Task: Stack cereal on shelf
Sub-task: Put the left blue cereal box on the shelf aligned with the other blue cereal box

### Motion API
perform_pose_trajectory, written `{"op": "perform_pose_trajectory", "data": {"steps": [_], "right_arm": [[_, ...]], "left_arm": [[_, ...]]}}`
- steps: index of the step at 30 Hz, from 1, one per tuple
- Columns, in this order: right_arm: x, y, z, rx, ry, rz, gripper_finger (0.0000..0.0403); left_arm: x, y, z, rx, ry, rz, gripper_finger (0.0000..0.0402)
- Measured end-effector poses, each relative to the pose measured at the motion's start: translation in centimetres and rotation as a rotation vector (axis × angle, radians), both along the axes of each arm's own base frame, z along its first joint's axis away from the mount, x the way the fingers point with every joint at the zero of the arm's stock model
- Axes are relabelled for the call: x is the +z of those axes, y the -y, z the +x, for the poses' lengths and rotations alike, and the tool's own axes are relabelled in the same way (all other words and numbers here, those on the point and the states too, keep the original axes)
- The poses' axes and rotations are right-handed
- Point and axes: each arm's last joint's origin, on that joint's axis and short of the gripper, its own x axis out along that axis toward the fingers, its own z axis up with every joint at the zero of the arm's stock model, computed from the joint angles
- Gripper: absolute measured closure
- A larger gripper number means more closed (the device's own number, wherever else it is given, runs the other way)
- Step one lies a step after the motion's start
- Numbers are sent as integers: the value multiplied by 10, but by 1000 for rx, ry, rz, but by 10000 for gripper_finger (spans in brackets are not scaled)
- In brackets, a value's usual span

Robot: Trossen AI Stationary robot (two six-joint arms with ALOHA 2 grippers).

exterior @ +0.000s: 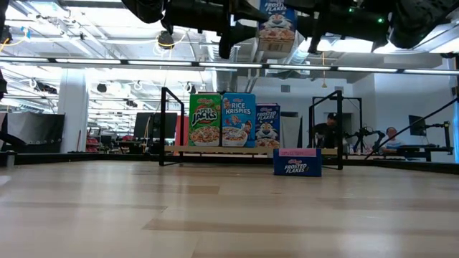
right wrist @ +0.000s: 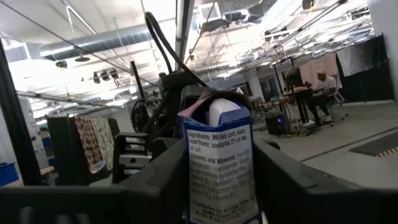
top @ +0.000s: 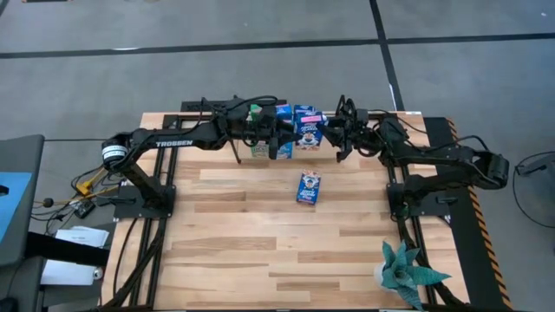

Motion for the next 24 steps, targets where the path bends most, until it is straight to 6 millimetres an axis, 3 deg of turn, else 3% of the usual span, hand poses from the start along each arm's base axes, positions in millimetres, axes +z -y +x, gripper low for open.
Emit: {"op": "perform_pose_trajectory", "data": {"steps": [8, 15, 19, 24], "right_arm": [[3, 1, -22, -53, -173, -46, 111], [29, -8, -23, -41, -573, -144, 100], [48, -12, -14, 18, -785, -185, 100], [65, -14, 6, 88, -918, -205, 100]], "left_arm": [[-12, 1, -1, 27, -130, 4, 273], [-26, 8, -1, 14, -274, -23, 274], [-29, 17, 1, -1, -298, -7, 274], [-30, 25, 3, 27, -324, 28, 274]]}}
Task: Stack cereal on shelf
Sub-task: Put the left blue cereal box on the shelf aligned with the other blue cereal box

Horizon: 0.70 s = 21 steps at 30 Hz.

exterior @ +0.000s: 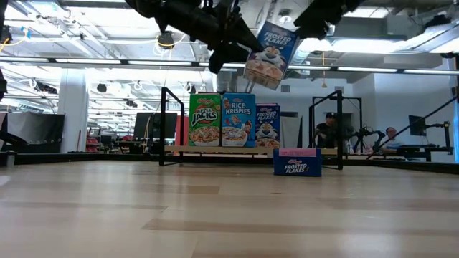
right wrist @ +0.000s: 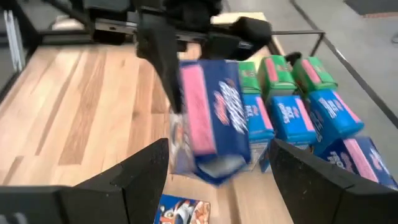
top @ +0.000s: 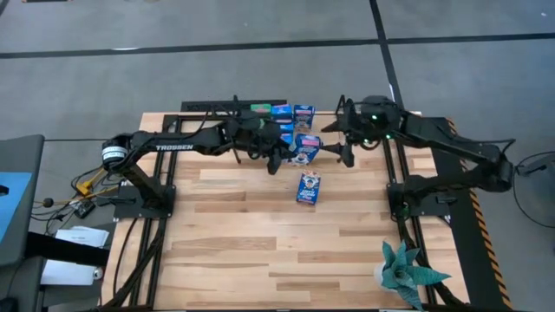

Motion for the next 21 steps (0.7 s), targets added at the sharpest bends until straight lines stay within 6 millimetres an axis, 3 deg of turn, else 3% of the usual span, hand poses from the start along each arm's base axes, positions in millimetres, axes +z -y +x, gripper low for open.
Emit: {"op": "perform_pose_trajectory", "data": {"steps": [10, 14, 21], "right_arm": [[22, -3, 30, 75, -118, -147, 100], [19, -1, 39, 80, -173, -167, 91], [2, 5, 57, 88, -248, -167, 38]], "left_arm": [[-4, 3, 0, 15, -43, -12, 274], [-4, 4, 0, 14, -43, -14, 274], [-5, 5, 0, 11, -52, -10, 274]]}}
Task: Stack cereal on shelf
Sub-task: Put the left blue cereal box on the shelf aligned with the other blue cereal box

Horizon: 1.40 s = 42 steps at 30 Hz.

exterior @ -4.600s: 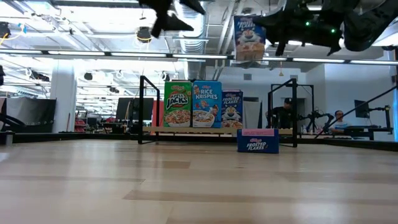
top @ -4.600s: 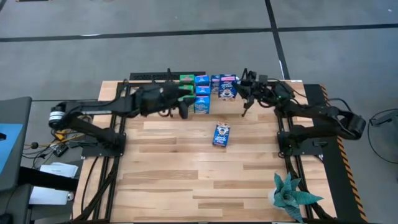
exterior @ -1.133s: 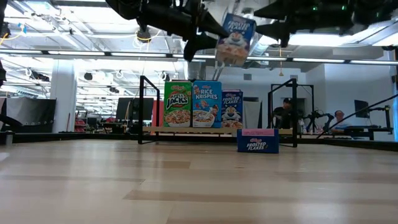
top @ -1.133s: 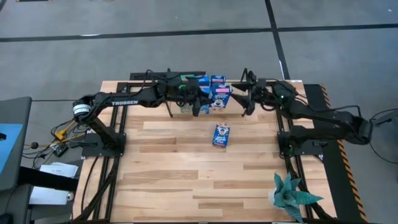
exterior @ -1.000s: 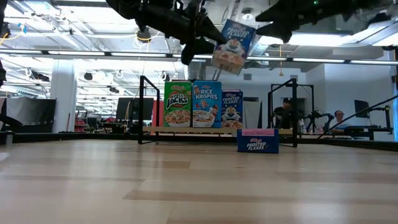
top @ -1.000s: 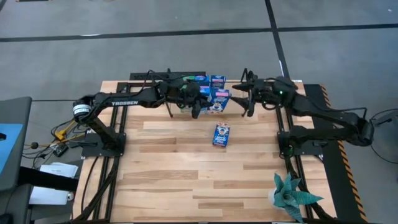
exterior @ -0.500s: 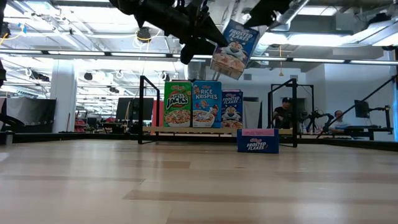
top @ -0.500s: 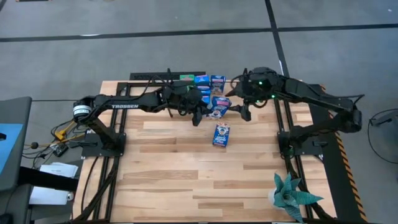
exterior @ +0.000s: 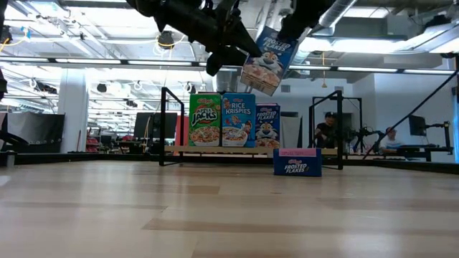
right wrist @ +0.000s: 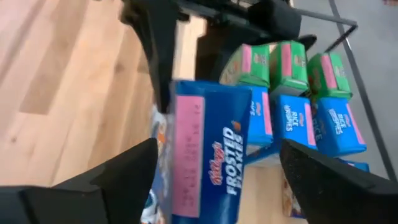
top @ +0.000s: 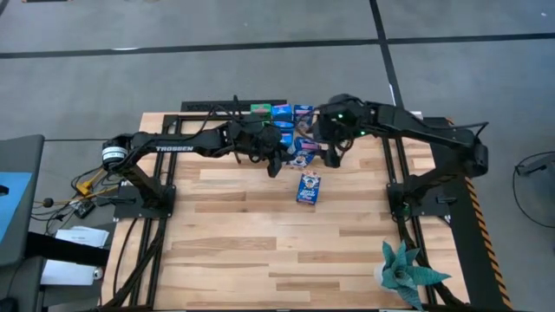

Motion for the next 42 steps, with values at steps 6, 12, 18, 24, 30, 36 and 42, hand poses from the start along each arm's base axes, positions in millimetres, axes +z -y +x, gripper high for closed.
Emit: {"op": "perform_pose_trajectory", "data": {"steps": [6, 12, 18, 24, 30, 36, 42], "right_arm": [[-3, 1, 2, -2, -18, -5, 28], [-3, 0, 2, 47, -6, 42, 40], [-3, -1, 2, 70, -1, 62, 42], [-3, -1, 3, 67, 0, 68, 42], [-11, -5, 7, 71, -37, 98, 43], [-15, -8, 12, 73, -54, 89, 71], [-13, -6, 11, 55, -48, 87, 101]], "left_arm": [[0, 0, 0, -3, -5, 11, 274], [-1, 2, 0, -29, -21, 62, 274], [-4, 10, 1, -65, -61, 133, 274], [-4, 15, 2, -32, -63, 168, 274], [-4, 16, 3, -32, -65, 169, 274], [-4, 17, 2, -32, -71, 167, 274], [-4, 16, 3, -23, -70, 169, 274]]}}
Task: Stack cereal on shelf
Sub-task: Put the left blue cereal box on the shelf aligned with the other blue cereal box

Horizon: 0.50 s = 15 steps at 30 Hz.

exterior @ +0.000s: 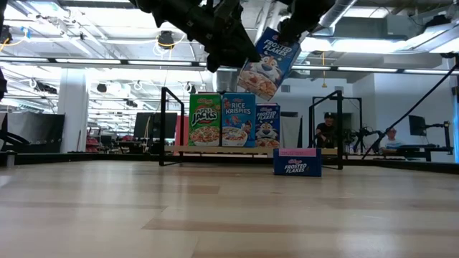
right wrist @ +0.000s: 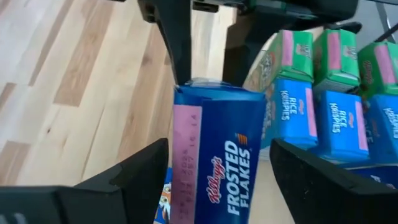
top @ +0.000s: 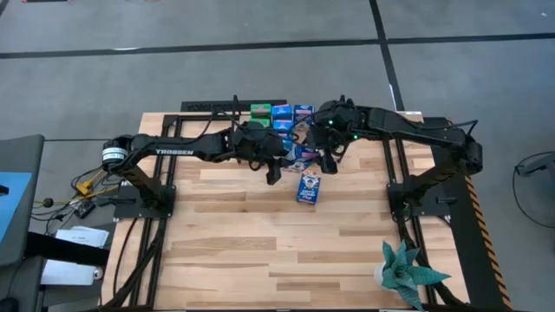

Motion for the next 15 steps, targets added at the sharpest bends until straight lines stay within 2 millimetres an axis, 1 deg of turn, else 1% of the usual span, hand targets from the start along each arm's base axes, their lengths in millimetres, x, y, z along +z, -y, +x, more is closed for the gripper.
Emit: {"op": "perform_pose_trajectory", "data": {"steps": [6, 15], "right_arm": [[0, -1, 0, 1, 2, -2, 111], [0, -1, 0, -2, 1, -1, 154]], "left_arm": [[0, 1, 0, 0, -2, 0, 274], [0, 0, 0, 7, -3, 2, 274]]}}
